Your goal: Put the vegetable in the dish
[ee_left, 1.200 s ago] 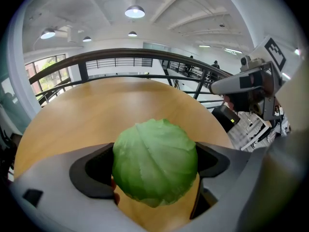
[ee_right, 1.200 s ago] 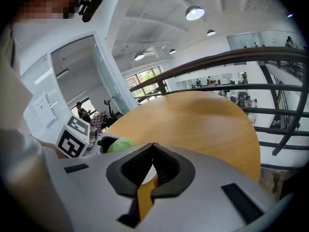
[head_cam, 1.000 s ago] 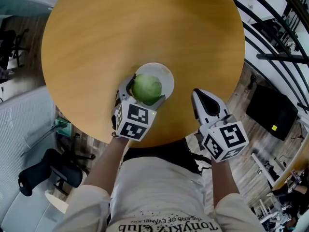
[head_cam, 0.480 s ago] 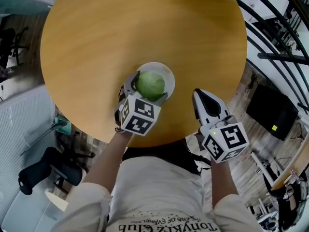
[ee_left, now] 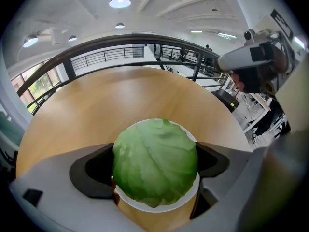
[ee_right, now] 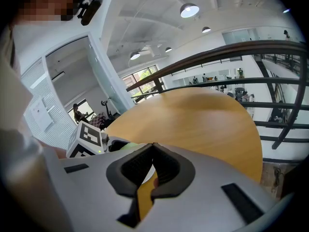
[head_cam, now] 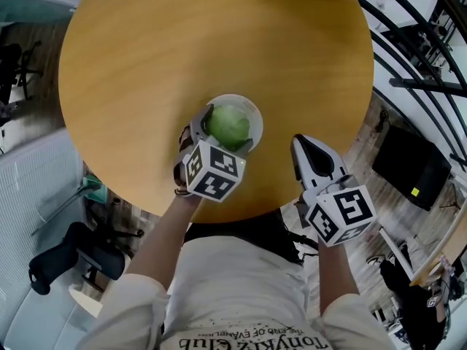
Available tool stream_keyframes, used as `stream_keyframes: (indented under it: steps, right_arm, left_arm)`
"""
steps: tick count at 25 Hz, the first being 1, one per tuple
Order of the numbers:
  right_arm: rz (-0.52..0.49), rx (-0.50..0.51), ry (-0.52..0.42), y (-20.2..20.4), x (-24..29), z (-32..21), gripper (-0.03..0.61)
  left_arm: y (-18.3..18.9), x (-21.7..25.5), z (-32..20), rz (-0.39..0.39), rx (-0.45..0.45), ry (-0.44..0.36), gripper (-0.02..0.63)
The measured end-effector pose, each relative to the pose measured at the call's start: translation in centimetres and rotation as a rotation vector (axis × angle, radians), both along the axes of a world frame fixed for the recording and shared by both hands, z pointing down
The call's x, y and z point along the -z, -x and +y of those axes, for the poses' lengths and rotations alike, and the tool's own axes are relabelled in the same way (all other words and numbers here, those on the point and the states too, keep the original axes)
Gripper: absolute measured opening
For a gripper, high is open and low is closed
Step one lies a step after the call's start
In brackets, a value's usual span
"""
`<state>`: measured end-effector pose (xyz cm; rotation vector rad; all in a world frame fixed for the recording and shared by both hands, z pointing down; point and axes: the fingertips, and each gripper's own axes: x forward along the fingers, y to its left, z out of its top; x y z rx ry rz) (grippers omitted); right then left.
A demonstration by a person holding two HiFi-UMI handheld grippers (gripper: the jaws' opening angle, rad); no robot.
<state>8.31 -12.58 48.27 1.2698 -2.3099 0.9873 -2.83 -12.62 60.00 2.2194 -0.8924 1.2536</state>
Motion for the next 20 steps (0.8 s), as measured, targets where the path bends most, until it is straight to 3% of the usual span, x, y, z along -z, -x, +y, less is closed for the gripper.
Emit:
stream_keyframes:
  steps: [11, 20]
  right_arm:
    - [-0.002, -0.004, 0.008, 0.42, -0.2, -0.66, 0.021]
    - [-0.006, -0.004, 0.007, 0.83, -0.04, -0.91, 0.021]
  left_arm:
    - [0.26, -0.82, -0.31, -0.033, -0.031, 0.015, 0.494]
    - [0.24, -0.94, 0.02, -0.011, -0.026, 0.058, 0.493]
